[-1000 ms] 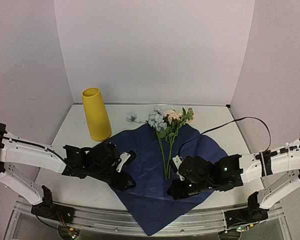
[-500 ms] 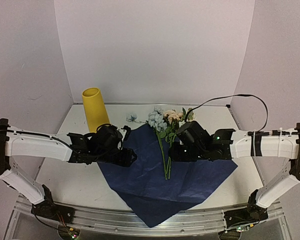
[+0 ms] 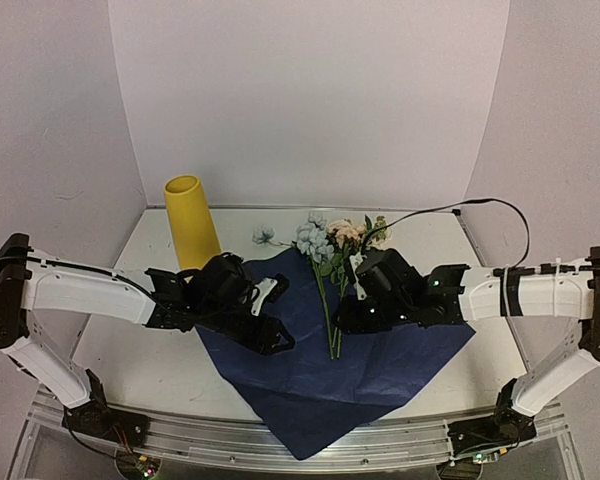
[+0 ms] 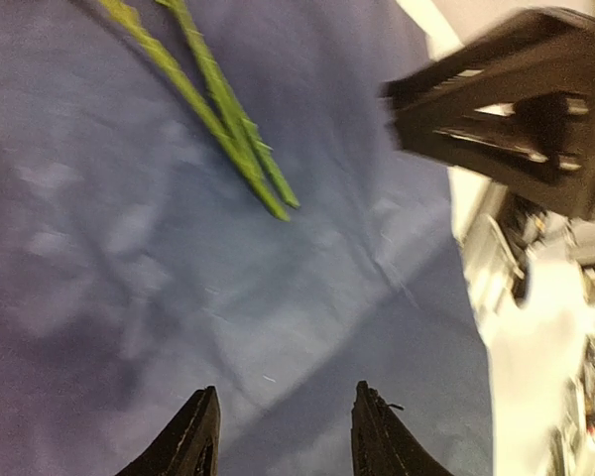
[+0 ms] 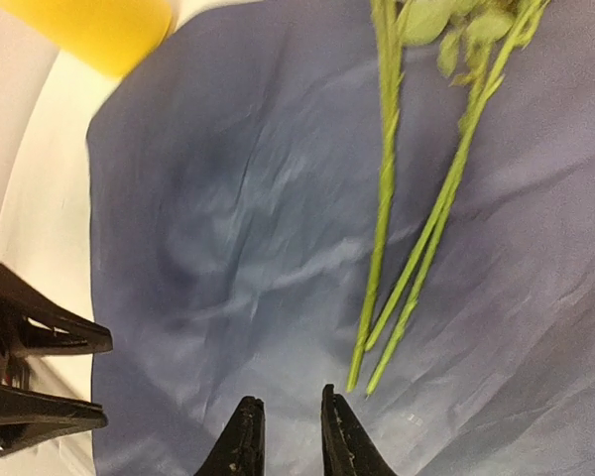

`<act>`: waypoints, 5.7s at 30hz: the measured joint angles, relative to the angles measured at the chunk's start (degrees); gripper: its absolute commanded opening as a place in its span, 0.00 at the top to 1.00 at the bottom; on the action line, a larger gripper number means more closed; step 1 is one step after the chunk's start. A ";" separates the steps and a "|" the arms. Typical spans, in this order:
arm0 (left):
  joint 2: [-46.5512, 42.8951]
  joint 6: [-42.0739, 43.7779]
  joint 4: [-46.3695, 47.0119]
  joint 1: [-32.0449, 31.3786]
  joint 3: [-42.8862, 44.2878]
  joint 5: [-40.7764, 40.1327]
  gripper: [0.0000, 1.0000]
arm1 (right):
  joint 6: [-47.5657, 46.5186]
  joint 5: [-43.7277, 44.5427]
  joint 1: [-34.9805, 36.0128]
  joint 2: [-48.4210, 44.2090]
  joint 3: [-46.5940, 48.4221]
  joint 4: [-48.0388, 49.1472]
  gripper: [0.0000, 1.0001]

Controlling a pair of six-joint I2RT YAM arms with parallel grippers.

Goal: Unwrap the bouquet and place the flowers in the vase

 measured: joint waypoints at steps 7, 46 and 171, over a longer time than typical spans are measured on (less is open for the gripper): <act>-0.07 0.92 1.33 -2.89 -3.13 14.91 0.55 | -0.37 -7.32 0.35 -4.81 -9.60 1.99 0.78; -5.64 -2.05 3.58 -13.70 -7.48 1.29 0.44 | 0.63 2.78 -15.89 18.27 11.87 4.15 0.71; -11.34 -3.56 22.47 -2.99 2.16 -13.88 0.09 | -9.40 -17.73 -20.68 -22.60 -19.58 39.91 1.00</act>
